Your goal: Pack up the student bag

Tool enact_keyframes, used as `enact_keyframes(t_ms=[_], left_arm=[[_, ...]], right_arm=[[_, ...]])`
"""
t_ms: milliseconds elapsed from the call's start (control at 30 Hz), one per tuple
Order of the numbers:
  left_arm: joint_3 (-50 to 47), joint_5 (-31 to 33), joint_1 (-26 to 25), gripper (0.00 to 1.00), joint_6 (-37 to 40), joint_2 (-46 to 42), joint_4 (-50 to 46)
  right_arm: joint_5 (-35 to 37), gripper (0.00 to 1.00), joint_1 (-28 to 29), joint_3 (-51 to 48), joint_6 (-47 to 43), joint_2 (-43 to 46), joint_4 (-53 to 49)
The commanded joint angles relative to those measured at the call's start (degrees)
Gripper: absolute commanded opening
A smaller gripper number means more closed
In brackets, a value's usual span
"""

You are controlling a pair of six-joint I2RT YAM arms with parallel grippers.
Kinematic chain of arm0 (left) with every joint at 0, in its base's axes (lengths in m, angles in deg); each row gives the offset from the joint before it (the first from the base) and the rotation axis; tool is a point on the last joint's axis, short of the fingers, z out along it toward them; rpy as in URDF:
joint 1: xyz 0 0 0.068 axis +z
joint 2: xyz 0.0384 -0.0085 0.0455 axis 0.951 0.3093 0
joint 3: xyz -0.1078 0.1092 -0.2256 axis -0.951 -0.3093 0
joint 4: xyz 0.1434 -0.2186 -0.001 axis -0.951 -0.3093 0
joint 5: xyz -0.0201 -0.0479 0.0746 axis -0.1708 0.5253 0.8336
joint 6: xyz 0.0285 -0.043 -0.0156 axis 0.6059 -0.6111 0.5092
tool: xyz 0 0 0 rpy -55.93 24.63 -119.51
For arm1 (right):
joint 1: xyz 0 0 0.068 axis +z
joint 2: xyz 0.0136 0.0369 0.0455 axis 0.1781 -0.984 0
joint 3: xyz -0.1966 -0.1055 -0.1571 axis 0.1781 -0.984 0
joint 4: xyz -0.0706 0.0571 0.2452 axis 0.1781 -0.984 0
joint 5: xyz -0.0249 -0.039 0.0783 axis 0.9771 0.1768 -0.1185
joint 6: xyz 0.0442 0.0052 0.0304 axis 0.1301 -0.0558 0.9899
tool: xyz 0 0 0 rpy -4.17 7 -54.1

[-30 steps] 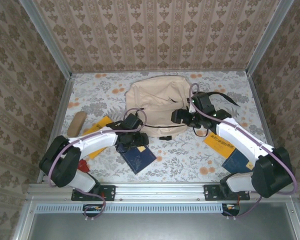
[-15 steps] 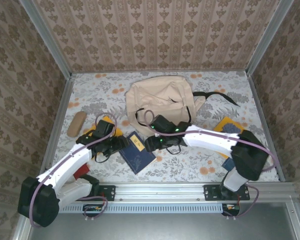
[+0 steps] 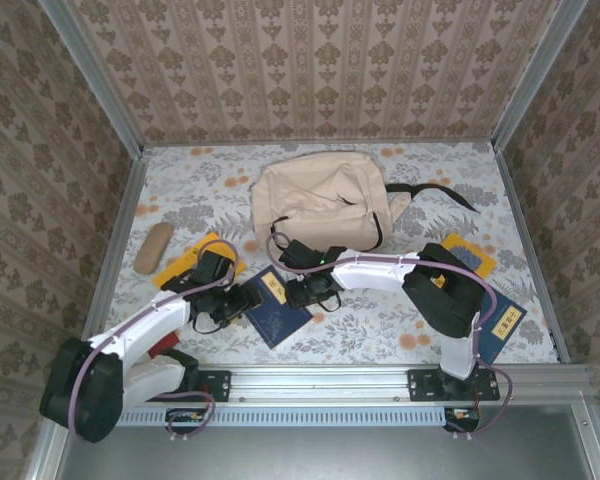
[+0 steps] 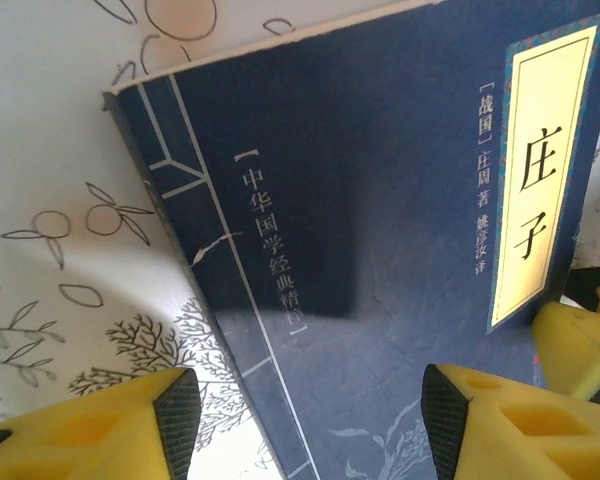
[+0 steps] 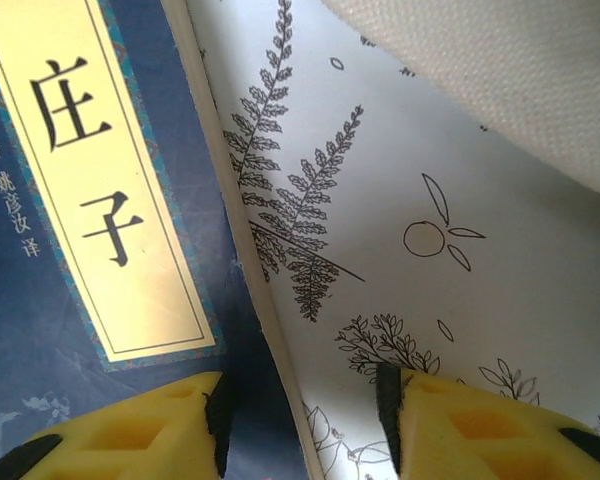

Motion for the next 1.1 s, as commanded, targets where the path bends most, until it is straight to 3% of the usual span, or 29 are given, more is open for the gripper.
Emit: enact_keyframes(t_ms=[0,267,833,967,1000,1067], left_arm=[[-0.9,-2.2,0.6,0.6,-0.8,1.5,3.4],[-1.4,-6.3,0.6,0.55,-1.0,3.8,9.4],[-3.1,-12.8,0.6,0.4,-5.9,0.0,21.4],[-2.2,-11.1,0.6,0.21,-4.6,0.1,18.7],[-1.1,-9.6,0.6,0.13,-3.5,0.0,15.5],[2.3,-4.8,0.1,0.08,-0.7,-1.1,7.7]], right_arm=[[0.8,0.42,-0.3,0.8,1.7,-1.9,-0.8],[-1.6,0.35,-1.1,-0.7,2.3,-2.5,1.2],[-7.7,0.32,-1.3,-1.3,3.2,-3.6,4.3],[-7.7,0.33,-1.3,-1.5,3.3,-2.6,4.3],[-7.6,0.35,-1.3,-1.6,3.4,-1.9,4.1],[-7.8,0.39,-1.5,-2.2,3.5,0.2,4.5]])
